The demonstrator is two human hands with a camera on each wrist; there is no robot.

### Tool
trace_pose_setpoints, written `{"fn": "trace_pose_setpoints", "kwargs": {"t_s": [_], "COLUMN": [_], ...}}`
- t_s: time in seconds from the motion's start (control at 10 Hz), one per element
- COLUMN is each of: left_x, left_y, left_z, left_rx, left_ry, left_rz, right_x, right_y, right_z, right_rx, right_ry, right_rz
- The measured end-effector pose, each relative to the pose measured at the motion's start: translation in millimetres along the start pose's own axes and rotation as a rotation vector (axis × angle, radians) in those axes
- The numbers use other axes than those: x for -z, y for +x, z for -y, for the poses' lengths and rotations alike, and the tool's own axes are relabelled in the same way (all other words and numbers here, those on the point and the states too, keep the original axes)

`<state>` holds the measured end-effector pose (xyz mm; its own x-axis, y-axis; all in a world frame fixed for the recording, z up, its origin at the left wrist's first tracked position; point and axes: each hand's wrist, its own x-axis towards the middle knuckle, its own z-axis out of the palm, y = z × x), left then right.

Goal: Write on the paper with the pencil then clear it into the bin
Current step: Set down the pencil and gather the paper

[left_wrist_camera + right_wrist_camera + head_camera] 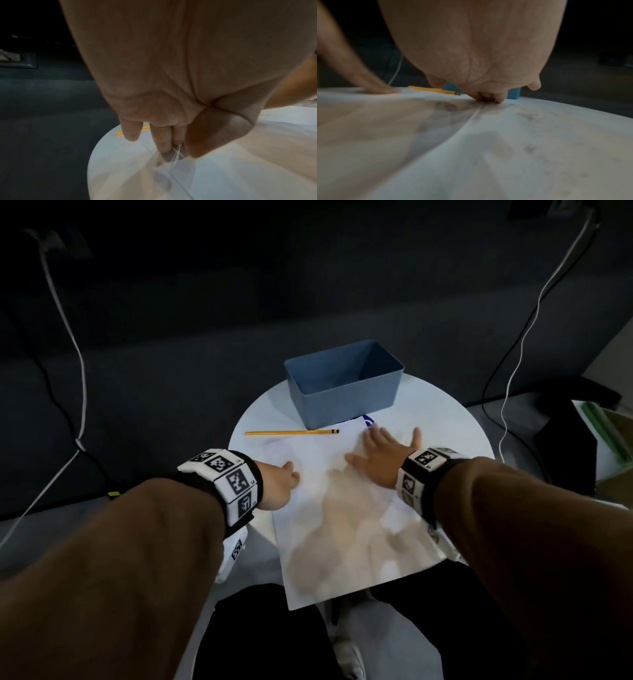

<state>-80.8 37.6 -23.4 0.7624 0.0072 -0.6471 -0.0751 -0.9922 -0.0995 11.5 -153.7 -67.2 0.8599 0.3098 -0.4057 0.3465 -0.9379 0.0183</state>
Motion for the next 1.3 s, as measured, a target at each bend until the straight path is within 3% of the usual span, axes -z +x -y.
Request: {"fn": "trace_pose_setpoints", "kwargs": {"t_s": [0.1, 0.2, 0.3, 0.4, 0.5, 0.7, 0.8, 0.9, 1.0, 1.2, 1.3], "left_x": [-4.6, 1.1, 10.2, 8.5, -1.1, -9.3, -5.8, -5.3, -4.7, 0.8, 1.7], "left_y": [4.9, 1.9, -0.6, 1.3, 1.4, 11.2, 9.4, 9.3, 15.2, 19.9, 17.8], "left_z": [2.7, 3.2, 11.9, 27.2, 38.8, 41.7, 34.6, 31.2, 31.4, 32.3, 28.3], "left_rx": [-0.036, -0.048, -0.076, -0.073, -0.007, 0.012, 0.023, 0.039, 0.064, 0.078, 0.099], "left_ry": [0.014, -0.03, -0.095, -0.181, -0.197, -0.061, -0.003, 0.032, 0.032, 0.064, 0.071], "left_rz": [-0.009, -0.001, -0.079, -0.207, -0.246, -0.098, -0.096, -0.098, -0.083, -0.027, -0.028], "right_x": [8.9, 7.9, -0.4, -5.0, -9.4, -0.5, -1.7, -5.3, -5.1, 2.8, 7.1], "right_y": [-7.6, -26.8, -39.3, -34.5, -28.1, -22.5, -11.1, -1.8, -1.7, -6.9, -12.3], "right_z": [-10.1, 17.4, 54.7, 69.4, 63.6, 71.3, 95.6, 106.8, 86.2, -3.0, -18.5], "right_rx": [-0.017, 0.179, 0.391, 0.402, 0.365, 0.388, 0.451, 0.429, 0.373, 0.06, -0.044], "right_ry": [-0.06, -0.019, 0.007, -0.05, -0.099, -0.062, -0.044, -0.058, -0.059, -0.096, -0.062], "right_rz": [-0.01, -0.02, 0.052, 0.051, 0.038, 0.048, 0.034, 0.04, 0.044, 0.111, 0.076]}}
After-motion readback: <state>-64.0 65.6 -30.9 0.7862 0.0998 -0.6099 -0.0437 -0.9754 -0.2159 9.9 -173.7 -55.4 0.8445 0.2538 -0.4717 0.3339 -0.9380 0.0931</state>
